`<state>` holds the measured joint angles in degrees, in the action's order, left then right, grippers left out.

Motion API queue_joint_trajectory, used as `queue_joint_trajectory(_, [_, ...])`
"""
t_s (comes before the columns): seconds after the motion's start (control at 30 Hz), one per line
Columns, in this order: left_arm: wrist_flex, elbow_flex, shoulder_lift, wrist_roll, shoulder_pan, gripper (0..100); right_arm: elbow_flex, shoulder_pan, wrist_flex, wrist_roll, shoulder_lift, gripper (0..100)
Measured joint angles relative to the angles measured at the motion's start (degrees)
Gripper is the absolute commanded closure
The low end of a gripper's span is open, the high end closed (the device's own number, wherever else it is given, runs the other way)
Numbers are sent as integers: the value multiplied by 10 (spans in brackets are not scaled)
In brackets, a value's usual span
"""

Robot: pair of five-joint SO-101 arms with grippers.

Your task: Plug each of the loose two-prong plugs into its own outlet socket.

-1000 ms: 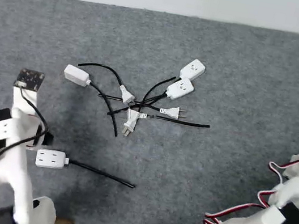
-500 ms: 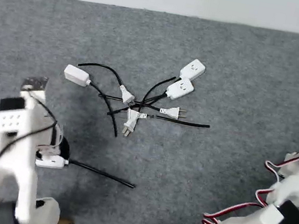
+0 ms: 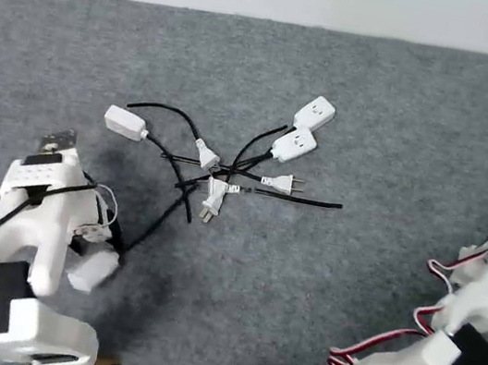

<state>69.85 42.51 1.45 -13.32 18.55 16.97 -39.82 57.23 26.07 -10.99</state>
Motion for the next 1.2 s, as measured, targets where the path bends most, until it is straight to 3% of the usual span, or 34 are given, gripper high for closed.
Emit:
queue_joint_trajectory(0.53, [-17,22,-34,152,1,768,0,22,0,5,0,859])
queue_joint_trajectory(0.63, [-13,25,-99,224,-1,768,0,22,0,5,0,859])
queue_joint_trajectory(0.8, [56,25,-231,388,-1,768,0,22,0,5,0,859])
queue_joint_trajectory(0.9, [105,46,-290,444,-6,768,0,22,0,5,0,859])
queue_joint_trajectory(1.2, [122,140,-320,470,-97,768,7,22,-1,6,0,859])
